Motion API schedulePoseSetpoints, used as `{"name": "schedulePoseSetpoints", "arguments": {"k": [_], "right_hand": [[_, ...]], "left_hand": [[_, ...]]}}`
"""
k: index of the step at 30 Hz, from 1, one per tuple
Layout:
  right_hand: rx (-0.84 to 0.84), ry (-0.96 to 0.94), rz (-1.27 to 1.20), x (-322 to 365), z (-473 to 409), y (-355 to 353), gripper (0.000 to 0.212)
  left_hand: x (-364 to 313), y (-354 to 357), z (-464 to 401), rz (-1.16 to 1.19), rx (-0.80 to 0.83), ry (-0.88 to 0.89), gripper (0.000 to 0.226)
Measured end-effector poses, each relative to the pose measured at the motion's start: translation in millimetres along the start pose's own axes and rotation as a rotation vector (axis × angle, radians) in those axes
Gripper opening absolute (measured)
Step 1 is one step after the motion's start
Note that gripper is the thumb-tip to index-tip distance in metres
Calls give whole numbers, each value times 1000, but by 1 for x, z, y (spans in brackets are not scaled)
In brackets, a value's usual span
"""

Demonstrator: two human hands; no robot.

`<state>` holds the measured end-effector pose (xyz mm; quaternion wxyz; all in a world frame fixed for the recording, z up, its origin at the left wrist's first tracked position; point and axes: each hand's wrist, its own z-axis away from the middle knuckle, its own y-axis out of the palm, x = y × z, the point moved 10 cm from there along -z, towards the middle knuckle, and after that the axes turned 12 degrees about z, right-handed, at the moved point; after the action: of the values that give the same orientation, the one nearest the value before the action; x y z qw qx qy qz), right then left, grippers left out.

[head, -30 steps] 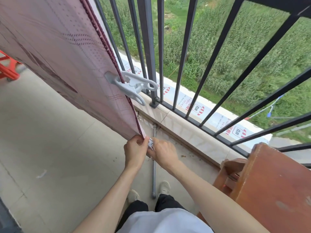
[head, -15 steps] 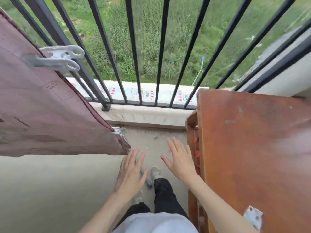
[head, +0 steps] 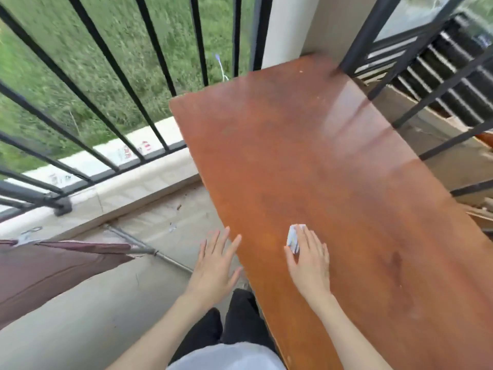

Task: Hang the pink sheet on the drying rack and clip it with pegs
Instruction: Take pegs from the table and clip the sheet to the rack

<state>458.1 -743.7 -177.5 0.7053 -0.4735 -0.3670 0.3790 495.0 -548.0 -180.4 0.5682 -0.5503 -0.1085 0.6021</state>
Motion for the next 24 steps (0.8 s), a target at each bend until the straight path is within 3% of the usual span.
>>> {"name": "schedulePoseSetpoints", "arguments": {"k": [7,13,17,21,24], "right_hand": [[15,107,-63,-59,-17,10,49],[-24,128,-172,-79,-16,17,19],[-44,170,-281,-86,-16,15,12],[-16,193,-420,-76,-15,7,11],[36,182,-505,-52,-11,-1,10]], "left_hand": [[-92,57,-76,-17,40,140,68],[-113,77,-99,22,30,233,60],[-105,65,-93,257,-78,185,47],[-87,36,-75,454,-184,65,13],[-63,3,-51,536,-289,19,9]]}}
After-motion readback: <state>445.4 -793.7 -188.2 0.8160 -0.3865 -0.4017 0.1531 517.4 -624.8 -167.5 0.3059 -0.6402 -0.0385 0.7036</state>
